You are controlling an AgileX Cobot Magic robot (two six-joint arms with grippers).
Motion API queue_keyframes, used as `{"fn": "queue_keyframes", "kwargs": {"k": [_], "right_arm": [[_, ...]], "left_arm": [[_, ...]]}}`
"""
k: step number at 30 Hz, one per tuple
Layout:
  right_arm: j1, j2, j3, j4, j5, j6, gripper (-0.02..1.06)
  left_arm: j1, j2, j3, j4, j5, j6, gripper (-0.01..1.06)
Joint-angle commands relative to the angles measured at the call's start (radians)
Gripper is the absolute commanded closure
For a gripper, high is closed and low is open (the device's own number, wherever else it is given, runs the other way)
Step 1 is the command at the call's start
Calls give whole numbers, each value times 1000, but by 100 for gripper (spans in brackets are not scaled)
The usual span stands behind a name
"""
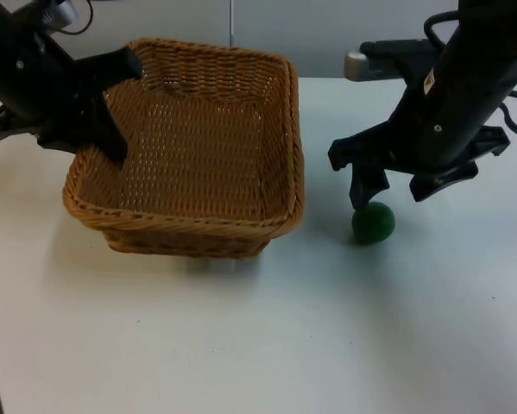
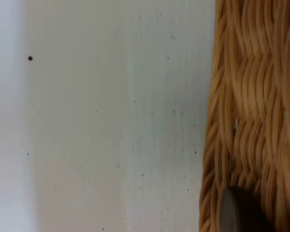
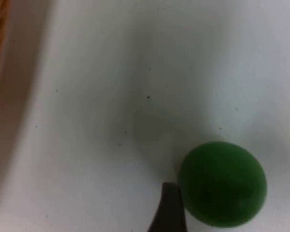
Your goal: Pick up the basket with the left hand and place the ball into the basket with the right hand.
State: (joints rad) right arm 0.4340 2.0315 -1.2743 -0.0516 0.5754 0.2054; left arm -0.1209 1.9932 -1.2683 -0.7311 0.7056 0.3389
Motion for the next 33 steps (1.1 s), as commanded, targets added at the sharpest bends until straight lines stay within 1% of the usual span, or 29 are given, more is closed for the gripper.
{"fn": "queue_keyframes", "kwargs": {"k": [1, 8, 15, 22, 27, 28, 29, 30, 31, 32, 33], "right_arm": [[4, 18, -10, 2, -22, 1, 37], [4, 47, -10, 3, -42, 4, 37], [4, 64, -10, 3, -87, 4, 38], [4, 96, -10, 3, -85, 4, 38], [4, 115, -10, 3, -84, 4, 41], [4, 117, -10, 3, -79, 4, 44], [4, 117, -10, 3, -78, 4, 49], [4, 117, -10, 3, -77, 9, 55], [4, 117, -10, 3, -77, 9, 64], [4, 117, -10, 3, -77, 9, 64], [4, 117, -10, -10, -77, 9, 81]], "left_arm": [[0, -18, 2, -23, -5, -2, 105], [0, -18, 2, -23, -5, -2, 105], [0, -18, 2, -23, -5, -2, 105], [0, -18, 2, -23, -5, -2, 105], [0, -18, 2, -23, -5, -2, 105], [0, -18, 2, -23, -5, -2, 105], [0, -18, 2, -23, -5, -2, 105], [0, -18, 2, -23, -5, -2, 105], [0, -18, 2, -23, -5, -2, 105], [0, -18, 2, -23, -5, -2, 105], [0, -18, 2, -23, -5, -2, 105]]}}
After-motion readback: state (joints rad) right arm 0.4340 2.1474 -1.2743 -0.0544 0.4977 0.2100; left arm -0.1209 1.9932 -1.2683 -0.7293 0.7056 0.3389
